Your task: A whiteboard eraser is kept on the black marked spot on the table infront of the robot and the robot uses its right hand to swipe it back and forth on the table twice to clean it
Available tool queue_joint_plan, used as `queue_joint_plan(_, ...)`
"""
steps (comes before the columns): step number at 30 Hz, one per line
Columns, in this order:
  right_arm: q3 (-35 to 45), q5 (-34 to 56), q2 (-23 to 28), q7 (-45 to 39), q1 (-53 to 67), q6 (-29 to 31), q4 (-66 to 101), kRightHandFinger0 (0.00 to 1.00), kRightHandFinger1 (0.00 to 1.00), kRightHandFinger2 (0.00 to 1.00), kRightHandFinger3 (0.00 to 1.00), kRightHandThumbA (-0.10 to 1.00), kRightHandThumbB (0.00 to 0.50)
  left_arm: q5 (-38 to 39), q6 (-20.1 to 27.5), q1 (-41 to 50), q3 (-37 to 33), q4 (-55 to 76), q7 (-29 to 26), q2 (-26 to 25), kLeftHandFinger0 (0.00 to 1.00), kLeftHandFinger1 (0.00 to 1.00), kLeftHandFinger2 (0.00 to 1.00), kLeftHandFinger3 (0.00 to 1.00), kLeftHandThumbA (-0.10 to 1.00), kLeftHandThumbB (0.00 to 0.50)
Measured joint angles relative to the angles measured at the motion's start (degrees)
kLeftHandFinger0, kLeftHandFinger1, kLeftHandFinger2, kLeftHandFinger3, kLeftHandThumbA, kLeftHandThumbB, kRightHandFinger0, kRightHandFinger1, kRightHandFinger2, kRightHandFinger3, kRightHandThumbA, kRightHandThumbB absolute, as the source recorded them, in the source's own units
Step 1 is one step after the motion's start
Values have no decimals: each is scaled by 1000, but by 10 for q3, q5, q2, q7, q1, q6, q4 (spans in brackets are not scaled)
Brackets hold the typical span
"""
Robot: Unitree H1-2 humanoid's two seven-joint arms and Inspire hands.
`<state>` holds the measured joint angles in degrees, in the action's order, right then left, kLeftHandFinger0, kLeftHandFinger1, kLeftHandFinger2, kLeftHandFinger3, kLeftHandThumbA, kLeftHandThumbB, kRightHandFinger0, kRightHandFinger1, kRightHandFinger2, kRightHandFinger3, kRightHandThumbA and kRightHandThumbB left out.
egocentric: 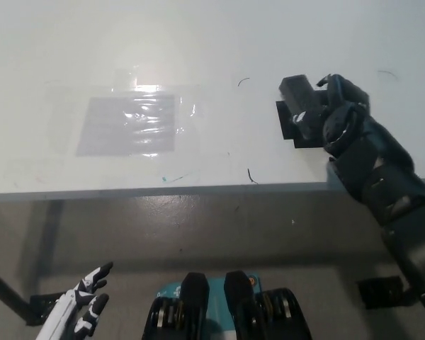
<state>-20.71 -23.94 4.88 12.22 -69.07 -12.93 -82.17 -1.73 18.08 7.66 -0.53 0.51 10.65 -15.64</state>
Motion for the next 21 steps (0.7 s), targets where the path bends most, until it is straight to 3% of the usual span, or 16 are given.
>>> queue_joint_plan(1, -6, -1, -6, 0, 1, 1, 0, 0, 0, 74, 911, -96, 180, 0, 0, -3, 1, 0, 0, -1, 1000, 1000, 1000, 1000, 892, 352)
queue_joint_plan(2, -12, -3, -11, -1, 4, 2, 0, 0, 0, 74, 941, -100, 180, 0, 0, -5, 1, 0, 0, -1, 1000, 1000, 1000, 1000, 891, 341)
queue_joint_plan(3, -19, -5, -16, -1, 7, 3, 0, 6, 60, 163, 990, -63, 162, 0, 0, -7, 1, 0, 0, -2, 1000, 1000, 1000, 1000, 890, 339)
queue_joint_plan(4, -29, -9, -21, 1, 10, 3, 0, 139, 194, 328, 1000, -24, 176, 0, 0, -9, 1, 0, 0, -2, 1000, 1000, 1000, 1000, 888, 338)
queue_joint_plan(5, -35, -13, -24, 1, 11, 3, 0, 203, 254, 421, 1000, 33, 203, 0, 0, -10, 1, 0, 1, -3, 1000, 1000, 1000, 1000, 879, 340)
queue_joint_plan(7, -52, -21, -31, 1, 13, 4, 0, 250, 308, 502, 1000, 44, 190, 0, 0, -11, 1, 0, 1, -3, 1000, 1000, 1000, 1000, 873, 337)
queue_joint_plan(9, -62, -25, -37, 6, 18, 6, 3, 242, 306, 496, 1000, 16, 193, 0, 0, -6, 1, 1, 1, -3, 1000, 1000, 1000, 1000, 871, 338)
queue_joint_plan(12, -74, -33, -44, 13, 29, 9, 6, 44, 126, 329, 1000, -54, 172, 0, 0, 12, 0, 1, 1, -3, 1000, 1000, 1000, 1000, 872, 354)
queue_joint_plan(13, -76, -35, -45, 16, 32, 11, 8, 5, 43, 250, 1000, -58, 219, 0, 0, 19, 0, 1, 1, -3, 1000, 1000, 1000, 1000, 875, 354)
queue_joint_plan(14, -78, -36, -47, 19, 35, 12, 9, 0, 23, 241, 1000, -50, 170, 0, 0, 26, 0, 1, 1, -3, 1000, 1000, 1000, 1000, 878, 353)
queue_joint_plan(16, -78, -38, -51, 24, 45, 14, 12, 13, 66, 278, 1000, -16, 174, 0, 0, 44, -1, 1, 2, -3, 1000, 1000, 1000, 1000, 886, 354)
queue_joint_plan(17, -78, -39, -55, 28, 51, 15, 14, 61, 102, 310, 1000, 13, 181, 0, 0, 51, -1, 1, 2, -3, 1000, 1000, 1000, 1000, 886, 357)
queue_joint_plan(18, -78, -39, -58, 32, 55, 16, 16, 182, 218, 396, 1000, 28, 181, 0, 0, 58, -1, 1, 2, -3, 1000, 1000, 1000, 1000, 888, 358)
queue_joint_plan(19, -78, -40, -61, 34, 57, 18, 17, 221, 257, 435, 993, 42, 182, 0, 0, 63, -1, 1, 2, -3, 1000, 1000, 1000, 1000, 895, 364)
queue_joint_plan(21, -80, -43, -73, 37, 61, 19, 18, 91, 141, 366, 1000, 89, 178, -1, 0, 71, -1, 1, 3, -3, 1000, 1000, 1000, 1000, 898, 373)
